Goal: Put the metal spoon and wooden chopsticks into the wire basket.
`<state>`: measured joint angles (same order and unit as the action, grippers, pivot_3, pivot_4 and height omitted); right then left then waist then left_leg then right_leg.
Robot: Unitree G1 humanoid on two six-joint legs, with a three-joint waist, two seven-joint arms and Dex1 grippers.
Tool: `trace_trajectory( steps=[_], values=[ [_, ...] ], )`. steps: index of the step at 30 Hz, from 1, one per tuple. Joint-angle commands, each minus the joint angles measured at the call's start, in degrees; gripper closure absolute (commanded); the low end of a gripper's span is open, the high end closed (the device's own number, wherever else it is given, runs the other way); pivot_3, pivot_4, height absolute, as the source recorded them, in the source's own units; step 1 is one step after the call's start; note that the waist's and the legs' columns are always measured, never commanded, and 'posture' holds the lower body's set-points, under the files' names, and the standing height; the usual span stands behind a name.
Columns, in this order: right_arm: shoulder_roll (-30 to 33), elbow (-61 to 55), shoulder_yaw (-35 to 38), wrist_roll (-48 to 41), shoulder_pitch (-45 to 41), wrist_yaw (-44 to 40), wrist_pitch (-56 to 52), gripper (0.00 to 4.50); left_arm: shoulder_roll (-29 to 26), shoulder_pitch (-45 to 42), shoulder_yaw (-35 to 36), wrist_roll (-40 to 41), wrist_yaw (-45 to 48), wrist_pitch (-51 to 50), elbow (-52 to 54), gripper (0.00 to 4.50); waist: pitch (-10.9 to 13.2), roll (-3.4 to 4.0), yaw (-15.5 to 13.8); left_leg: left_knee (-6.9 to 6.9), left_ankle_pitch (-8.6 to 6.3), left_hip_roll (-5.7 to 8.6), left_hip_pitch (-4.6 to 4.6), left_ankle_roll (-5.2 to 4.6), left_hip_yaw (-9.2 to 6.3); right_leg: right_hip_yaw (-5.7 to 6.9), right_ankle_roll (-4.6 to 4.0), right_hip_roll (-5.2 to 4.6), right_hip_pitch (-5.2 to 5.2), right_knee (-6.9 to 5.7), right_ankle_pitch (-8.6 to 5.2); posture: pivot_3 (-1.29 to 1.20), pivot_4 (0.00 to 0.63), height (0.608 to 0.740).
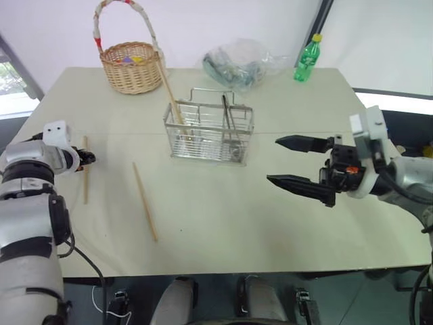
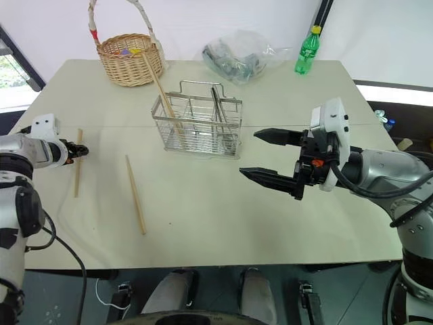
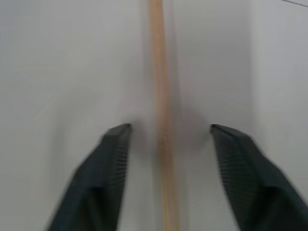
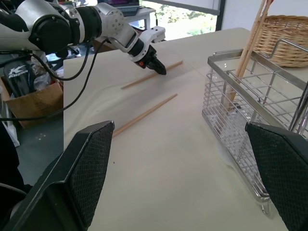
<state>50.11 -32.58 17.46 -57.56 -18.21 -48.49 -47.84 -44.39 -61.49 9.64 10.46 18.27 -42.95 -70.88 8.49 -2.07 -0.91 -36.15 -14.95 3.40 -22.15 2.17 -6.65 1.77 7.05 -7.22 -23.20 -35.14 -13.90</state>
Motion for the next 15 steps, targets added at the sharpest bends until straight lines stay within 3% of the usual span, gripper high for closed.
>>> trace_trajectory(
  steps=[1, 2, 3, 8, 15],
  values=[
    [1.0, -1.1, 2.1, -1.1, -0.1, 0.2, 1.0, 0.00, 0.2, -0.9, 1.7, -0.1, -0.5, 0.0, -1.0, 3.86, 0.0, 0.00, 0.0, 0.00, 0.00, 0.03, 0.00, 0.00, 0.00, 0.00, 0.02, -0.02, 0.00, 0.00, 0.01, 0.00, 0.150, 0.674],
    [1.1, -1.0, 2.1, -1.1, -0.1, 0.2, 1.0, 0.00, 0.2, -0.9, 2.0, -0.2, -0.7, 0.1, -1.0, 4.37, 0.0, 0.00, 0.0, -0.01, 0.00, 0.06, 0.00, 0.00, 0.00, 0.00, 0.03, -0.06, 0.01, -0.01, 0.02, 0.00, 0.150, 0.674],
    [1.1, -0.9, 2.1, -1.1, -0.1, 0.1, 1.1, 0.00, 0.2, -0.8, 2.3, -0.2, -0.8, 0.1, -1.0, 4.45, 0.0, 0.00, 0.0, -0.02, 0.00, 0.09, 0.00, 0.00, 0.00, 0.00, 0.04, -0.09, 0.01, -0.02, 0.02, 0.00, 0.150, 0.674],
    [1.6, -0.3, 1.6, -0.7, -0.1, -0.7, 1.4, 0.00, 0.0, -1.2, 3.5, -0.1, -0.9, 0.5, -0.1, 4.45, 0.0, 0.00, 0.1, -0.03, 0.00, 0.10, 0.00, -0.01, 0.00, 0.01, 0.07, -0.10, 0.02, -0.03, 0.04, 0.00, 0.150, 0.674],
    [2.9, 0.5, 2.1, 0.0, 0.3, -2.0, 1.8, 0.00, 0.1, -3.4, 7.1, 2.6, 1.8, 12.1, 9.4, 4.45, 0.0, -0.18, 0.1, -0.05, 0.01, 0.09, -0.05, 0.00, -0.02, 0.04, 0.07, -0.10, -0.01, -0.02, 0.04, 0.00, 0.150, 0.674]
  ],
)
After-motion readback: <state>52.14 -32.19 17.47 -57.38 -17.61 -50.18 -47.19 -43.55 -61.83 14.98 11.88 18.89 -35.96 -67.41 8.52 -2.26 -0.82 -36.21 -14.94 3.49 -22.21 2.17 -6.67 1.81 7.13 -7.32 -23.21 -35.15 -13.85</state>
